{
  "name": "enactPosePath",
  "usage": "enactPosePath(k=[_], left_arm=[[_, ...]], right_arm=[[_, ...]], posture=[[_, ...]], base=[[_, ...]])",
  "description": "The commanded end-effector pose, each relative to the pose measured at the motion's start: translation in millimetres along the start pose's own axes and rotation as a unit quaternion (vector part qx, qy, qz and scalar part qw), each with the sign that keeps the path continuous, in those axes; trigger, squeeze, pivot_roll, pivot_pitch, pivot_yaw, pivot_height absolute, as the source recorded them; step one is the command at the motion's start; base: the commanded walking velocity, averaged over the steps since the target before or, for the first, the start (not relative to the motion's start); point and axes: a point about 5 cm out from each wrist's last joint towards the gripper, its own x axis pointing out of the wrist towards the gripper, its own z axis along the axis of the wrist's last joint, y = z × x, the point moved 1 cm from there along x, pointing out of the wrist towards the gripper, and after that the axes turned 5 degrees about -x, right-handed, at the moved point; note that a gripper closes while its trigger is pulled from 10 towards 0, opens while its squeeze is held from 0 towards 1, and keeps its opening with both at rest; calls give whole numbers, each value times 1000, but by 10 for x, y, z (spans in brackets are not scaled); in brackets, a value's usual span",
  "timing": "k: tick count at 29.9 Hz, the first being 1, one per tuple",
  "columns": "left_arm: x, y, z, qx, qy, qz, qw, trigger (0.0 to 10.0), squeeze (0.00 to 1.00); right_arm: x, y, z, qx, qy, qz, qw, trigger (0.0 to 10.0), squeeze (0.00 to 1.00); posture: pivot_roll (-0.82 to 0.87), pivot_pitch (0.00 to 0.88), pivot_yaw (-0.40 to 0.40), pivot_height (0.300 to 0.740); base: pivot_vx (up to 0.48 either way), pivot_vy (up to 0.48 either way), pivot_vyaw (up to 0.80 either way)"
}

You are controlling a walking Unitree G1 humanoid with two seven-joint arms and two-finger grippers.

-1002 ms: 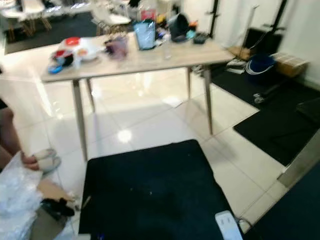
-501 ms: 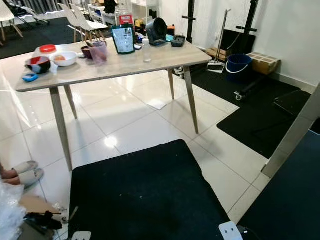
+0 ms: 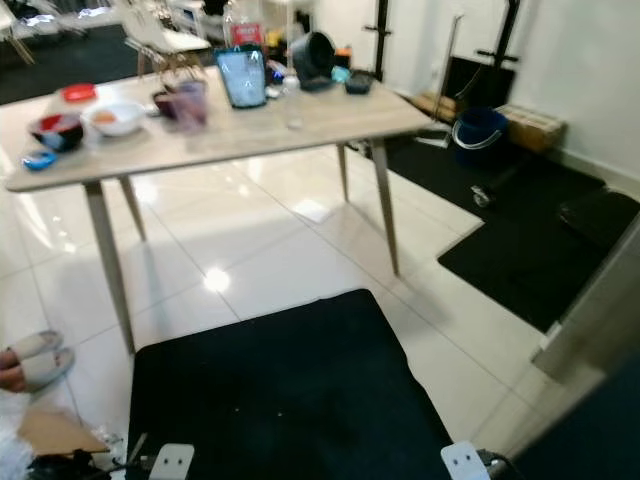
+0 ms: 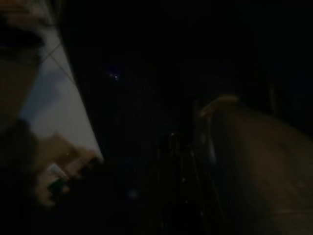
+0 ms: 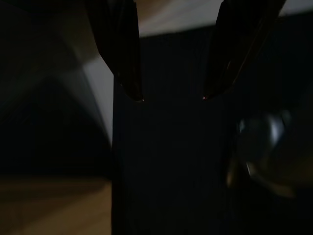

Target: Restocking fridge

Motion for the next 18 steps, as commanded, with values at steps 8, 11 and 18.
enactPosePath(k=[8,11,18], left_arm=[[-26,62,-151,10,29,7,999,10000,0],[-26,53,-152,11,29,5,999,10000,0],[-19,18,-135,9,27,1,1000,10000,0]], right_arm=[[0,53,-66,9,8,9,1000,10000,0],[-7,15,-85,7,10,6,1000,10000,0],[-20,-33,-140,3,15,2,1000,10000,0]], posture=[[10,0,3,740],[9,0,5,740],[10,0,5,740]], base=[[302,0,0],[306,0,0],[306,0,0]])
